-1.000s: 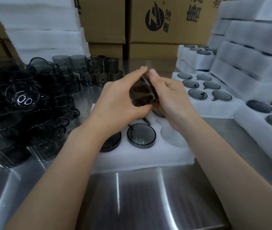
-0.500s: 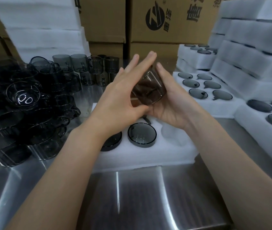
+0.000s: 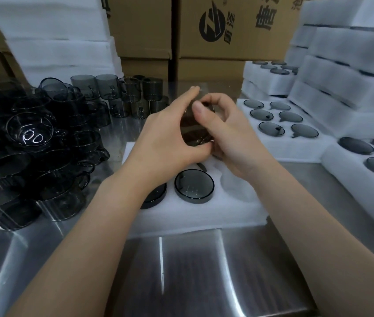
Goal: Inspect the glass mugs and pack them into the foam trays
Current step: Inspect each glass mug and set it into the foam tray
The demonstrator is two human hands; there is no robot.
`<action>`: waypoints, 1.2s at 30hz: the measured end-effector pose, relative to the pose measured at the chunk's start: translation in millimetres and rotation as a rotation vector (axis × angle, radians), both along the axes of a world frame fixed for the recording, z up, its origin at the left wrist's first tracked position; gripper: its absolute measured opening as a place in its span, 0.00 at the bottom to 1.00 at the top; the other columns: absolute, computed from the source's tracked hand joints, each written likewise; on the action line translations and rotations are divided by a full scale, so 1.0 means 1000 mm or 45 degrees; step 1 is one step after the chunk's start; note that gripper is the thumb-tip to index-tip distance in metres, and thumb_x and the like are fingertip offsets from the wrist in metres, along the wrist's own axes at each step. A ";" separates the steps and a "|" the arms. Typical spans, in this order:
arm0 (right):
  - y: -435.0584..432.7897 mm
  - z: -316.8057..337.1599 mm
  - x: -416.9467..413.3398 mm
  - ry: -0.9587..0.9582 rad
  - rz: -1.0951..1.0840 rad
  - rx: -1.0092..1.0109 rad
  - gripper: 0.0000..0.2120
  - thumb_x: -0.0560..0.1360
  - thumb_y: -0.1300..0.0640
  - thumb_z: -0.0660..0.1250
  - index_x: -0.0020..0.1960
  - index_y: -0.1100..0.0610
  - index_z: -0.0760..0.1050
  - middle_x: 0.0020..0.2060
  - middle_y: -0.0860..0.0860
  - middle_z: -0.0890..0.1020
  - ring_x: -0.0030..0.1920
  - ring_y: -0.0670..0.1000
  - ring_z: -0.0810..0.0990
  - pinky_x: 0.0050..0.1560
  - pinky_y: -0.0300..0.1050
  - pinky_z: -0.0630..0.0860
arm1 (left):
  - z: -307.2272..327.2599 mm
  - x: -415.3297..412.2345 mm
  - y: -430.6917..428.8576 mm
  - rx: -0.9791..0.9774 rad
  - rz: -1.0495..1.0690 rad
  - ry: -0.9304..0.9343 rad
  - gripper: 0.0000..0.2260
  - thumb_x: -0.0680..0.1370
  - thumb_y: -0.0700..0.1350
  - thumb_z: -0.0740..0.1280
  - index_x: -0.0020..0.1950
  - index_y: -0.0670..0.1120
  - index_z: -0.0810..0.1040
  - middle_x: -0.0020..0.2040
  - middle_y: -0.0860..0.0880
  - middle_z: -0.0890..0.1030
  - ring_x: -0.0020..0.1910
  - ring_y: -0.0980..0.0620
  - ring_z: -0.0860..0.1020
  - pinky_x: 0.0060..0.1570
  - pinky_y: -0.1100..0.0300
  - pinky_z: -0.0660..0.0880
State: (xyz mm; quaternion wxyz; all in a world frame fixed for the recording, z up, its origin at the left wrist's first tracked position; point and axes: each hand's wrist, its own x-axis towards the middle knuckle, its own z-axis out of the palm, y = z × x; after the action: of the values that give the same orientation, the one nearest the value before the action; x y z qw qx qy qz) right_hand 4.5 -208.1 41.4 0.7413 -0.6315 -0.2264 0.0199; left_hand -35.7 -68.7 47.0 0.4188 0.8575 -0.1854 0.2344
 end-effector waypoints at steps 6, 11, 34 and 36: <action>-0.002 0.004 -0.002 0.100 0.020 0.184 0.06 0.79 0.54 0.67 0.52 0.57 0.76 0.39 0.50 0.84 0.39 0.48 0.84 0.33 0.43 0.79 | 0.000 -0.004 -0.001 0.040 -0.092 -0.099 0.37 0.70 0.40 0.76 0.76 0.47 0.64 0.68 0.53 0.75 0.65 0.60 0.73 0.65 0.71 0.67; -0.003 0.006 0.000 0.150 0.080 0.316 0.05 0.81 0.57 0.64 0.50 0.57 0.77 0.40 0.53 0.84 0.39 0.51 0.84 0.32 0.46 0.80 | -0.001 -0.004 -0.001 0.107 -0.162 -0.181 0.39 0.69 0.35 0.75 0.77 0.44 0.62 0.73 0.55 0.64 0.76 0.55 0.60 0.72 0.67 0.59; -0.011 0.009 0.002 0.112 0.286 0.106 0.22 0.79 0.52 0.64 0.71 0.56 0.69 0.51 0.54 0.81 0.45 0.53 0.81 0.43 0.48 0.80 | 0.000 0.007 0.011 -0.562 -0.232 0.099 0.20 0.78 0.48 0.65 0.71 0.53 0.71 0.62 0.51 0.81 0.61 0.56 0.78 0.64 0.53 0.75; -0.010 0.007 0.003 0.104 0.244 0.119 0.23 0.74 0.48 0.69 0.65 0.56 0.73 0.47 0.54 0.81 0.40 0.52 0.80 0.40 0.45 0.81 | 0.000 0.007 0.013 -0.565 -0.271 0.153 0.24 0.77 0.46 0.69 0.73 0.51 0.70 0.59 0.54 0.82 0.59 0.60 0.79 0.60 0.60 0.76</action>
State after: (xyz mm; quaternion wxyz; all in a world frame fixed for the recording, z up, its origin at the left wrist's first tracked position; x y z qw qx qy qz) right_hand 7.1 -218.5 48.9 0.7732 -0.5703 -0.2561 0.1060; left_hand -28.4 -55.6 47.1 0.6295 0.7325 -0.1936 0.1726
